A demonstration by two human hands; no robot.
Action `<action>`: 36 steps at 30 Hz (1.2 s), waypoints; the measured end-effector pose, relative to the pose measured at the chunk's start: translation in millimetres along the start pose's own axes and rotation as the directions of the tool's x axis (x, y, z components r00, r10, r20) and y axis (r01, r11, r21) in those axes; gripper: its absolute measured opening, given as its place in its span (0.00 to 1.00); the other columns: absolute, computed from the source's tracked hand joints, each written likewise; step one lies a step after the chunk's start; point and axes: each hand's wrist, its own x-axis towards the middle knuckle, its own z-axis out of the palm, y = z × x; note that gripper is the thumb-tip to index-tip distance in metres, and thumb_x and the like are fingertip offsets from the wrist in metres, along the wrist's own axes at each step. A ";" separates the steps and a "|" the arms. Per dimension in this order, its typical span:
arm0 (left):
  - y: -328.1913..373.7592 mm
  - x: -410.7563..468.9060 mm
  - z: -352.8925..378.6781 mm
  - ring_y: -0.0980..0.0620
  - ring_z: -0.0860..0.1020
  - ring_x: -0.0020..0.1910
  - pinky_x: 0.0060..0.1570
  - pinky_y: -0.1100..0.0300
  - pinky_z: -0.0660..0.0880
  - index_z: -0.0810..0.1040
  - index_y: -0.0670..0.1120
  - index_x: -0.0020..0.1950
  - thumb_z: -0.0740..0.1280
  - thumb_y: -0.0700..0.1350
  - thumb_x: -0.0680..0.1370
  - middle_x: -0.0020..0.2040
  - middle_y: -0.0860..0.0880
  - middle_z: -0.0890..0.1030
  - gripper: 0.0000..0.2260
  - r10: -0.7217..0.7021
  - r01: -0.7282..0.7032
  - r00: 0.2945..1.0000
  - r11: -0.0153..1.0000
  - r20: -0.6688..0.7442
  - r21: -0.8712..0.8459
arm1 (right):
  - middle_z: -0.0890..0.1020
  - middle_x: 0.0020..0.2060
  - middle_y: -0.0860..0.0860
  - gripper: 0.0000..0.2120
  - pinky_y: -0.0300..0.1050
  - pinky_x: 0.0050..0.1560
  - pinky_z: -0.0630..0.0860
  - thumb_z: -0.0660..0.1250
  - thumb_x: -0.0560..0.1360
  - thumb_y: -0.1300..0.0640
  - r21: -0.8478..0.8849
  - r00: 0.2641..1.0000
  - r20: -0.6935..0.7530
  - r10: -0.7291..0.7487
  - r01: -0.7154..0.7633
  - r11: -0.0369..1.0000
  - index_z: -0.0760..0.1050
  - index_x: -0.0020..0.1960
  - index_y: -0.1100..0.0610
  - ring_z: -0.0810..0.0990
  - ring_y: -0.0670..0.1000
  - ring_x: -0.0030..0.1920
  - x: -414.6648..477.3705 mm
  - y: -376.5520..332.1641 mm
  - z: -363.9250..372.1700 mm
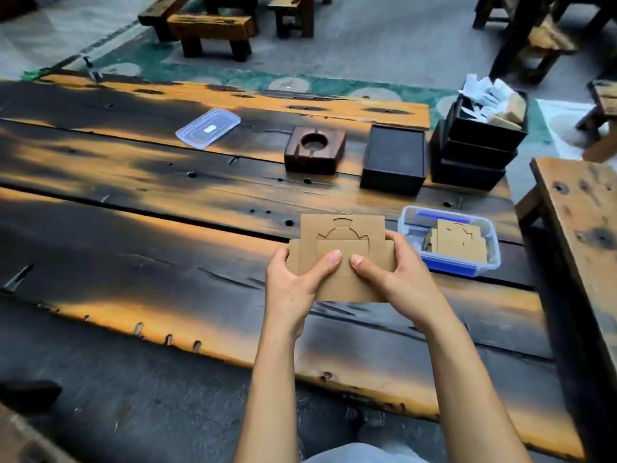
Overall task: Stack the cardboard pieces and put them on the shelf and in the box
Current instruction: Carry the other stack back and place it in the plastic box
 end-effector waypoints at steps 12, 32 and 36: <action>-32.5 45.6 120.7 0.46 0.89 0.52 0.52 0.46 0.86 0.84 0.47 0.55 0.86 0.51 0.66 0.51 0.47 0.90 0.22 -0.024 0.018 0.997 0.996 0.070 0.092 | 0.74 0.55 0.34 0.35 0.48 0.50 0.73 0.80 0.64 0.39 -0.210 0.986 -0.144 -0.085 0.053 0.976 0.58 0.57 0.41 0.77 0.48 0.56 45.1 34.0 -110.5; -74.2 104.5 242.3 0.55 0.88 0.50 0.45 0.61 0.83 0.82 0.48 0.60 0.83 0.57 0.63 0.51 0.53 0.90 0.29 -0.276 0.208 0.945 0.921 0.176 0.328 | 0.77 0.49 0.47 0.39 0.48 0.37 0.71 0.73 0.54 0.34 -0.773 0.965 0.247 -0.086 0.250 0.584 0.59 0.59 0.42 0.75 0.55 0.43 129.6 121.2 -230.6; -80.6 115.1 244.3 0.53 0.88 0.51 0.43 0.52 0.86 0.78 0.50 0.66 0.80 0.54 0.72 0.54 0.53 0.89 0.25 -0.463 0.355 0.849 0.857 0.256 0.373 | 0.78 0.51 0.44 0.40 0.47 0.36 0.69 0.73 0.53 0.33 -0.755 0.972 0.220 -0.088 0.227 0.615 0.60 0.59 0.42 0.70 0.52 0.40 142.2 141.9 -246.0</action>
